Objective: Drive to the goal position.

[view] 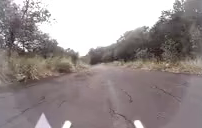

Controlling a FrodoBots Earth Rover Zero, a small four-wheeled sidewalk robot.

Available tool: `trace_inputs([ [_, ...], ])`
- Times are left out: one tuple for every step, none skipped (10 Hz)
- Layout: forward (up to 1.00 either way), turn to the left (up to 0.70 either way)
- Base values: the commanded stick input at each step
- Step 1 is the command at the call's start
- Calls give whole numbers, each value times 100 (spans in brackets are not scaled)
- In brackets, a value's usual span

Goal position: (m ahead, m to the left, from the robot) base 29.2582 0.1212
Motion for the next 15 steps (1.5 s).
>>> trace_inputs([
  [70,0],
  [70,0],
  [70,0],
  [70,0],
  [70,0],
  [70,-2],
  [70,-13],
  [70,-24],
  [85,-34],
  [85,-34],
  [85,-34],
  [100,-40],
  [100,-40],
  [100,-40],
  [100,-40],
])
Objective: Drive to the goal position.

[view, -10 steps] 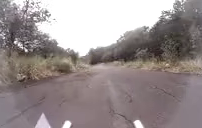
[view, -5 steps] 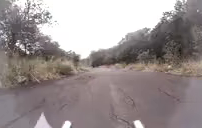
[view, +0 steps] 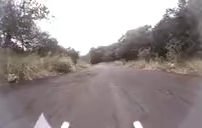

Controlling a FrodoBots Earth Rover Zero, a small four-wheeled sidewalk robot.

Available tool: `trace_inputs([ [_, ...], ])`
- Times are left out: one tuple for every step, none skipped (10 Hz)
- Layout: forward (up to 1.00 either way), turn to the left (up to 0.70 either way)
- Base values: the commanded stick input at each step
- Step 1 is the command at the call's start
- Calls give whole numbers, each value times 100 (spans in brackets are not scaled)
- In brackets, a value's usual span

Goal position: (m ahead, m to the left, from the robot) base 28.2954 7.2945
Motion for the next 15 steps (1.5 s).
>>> trace_inputs([
  [100,-40],
  [100,-40],
  [100,-40],
  [100,-40],
  [100,-40],
  [100,-40],
  [100,-35],
  [100,-24],
  [100,-13],
  [100,0],
  [100,0],
  [100,0],
  [100,0],
  [100,0],
  [100,0],
])
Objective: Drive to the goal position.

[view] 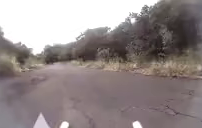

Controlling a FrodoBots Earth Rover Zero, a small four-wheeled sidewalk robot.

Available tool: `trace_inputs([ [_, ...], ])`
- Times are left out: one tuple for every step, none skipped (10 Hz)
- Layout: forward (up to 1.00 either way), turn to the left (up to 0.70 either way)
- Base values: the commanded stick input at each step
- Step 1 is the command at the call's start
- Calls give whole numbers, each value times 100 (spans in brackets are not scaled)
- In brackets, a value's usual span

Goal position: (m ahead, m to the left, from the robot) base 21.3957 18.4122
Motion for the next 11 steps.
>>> trace_inputs([
  [100,0],
  [100,0],
  [100,0],
  [100,0],
  [100,40],
  [100,40],
  [100,40],
  [100,40],
  [100,40],
  [100,40],
  [100,0],
])
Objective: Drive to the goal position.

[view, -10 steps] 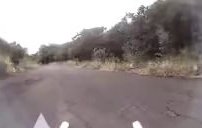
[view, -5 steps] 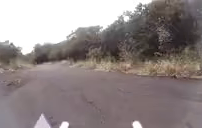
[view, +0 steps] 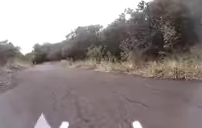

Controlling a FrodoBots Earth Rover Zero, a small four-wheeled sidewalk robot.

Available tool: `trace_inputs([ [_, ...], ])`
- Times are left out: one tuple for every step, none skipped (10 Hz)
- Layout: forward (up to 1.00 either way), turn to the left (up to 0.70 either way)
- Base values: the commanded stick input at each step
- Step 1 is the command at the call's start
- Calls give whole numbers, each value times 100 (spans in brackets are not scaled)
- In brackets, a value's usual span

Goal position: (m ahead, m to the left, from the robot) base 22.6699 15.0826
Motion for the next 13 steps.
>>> trace_inputs([
  [100,0],
  [100,0],
  [100,0],
  [100,0],
  [100,0],
  [100,0],
  [100,0],
  [100,22],
  [100,30],
  [100,38],
  [100,28],
  [100,12],
  [100,0],
])
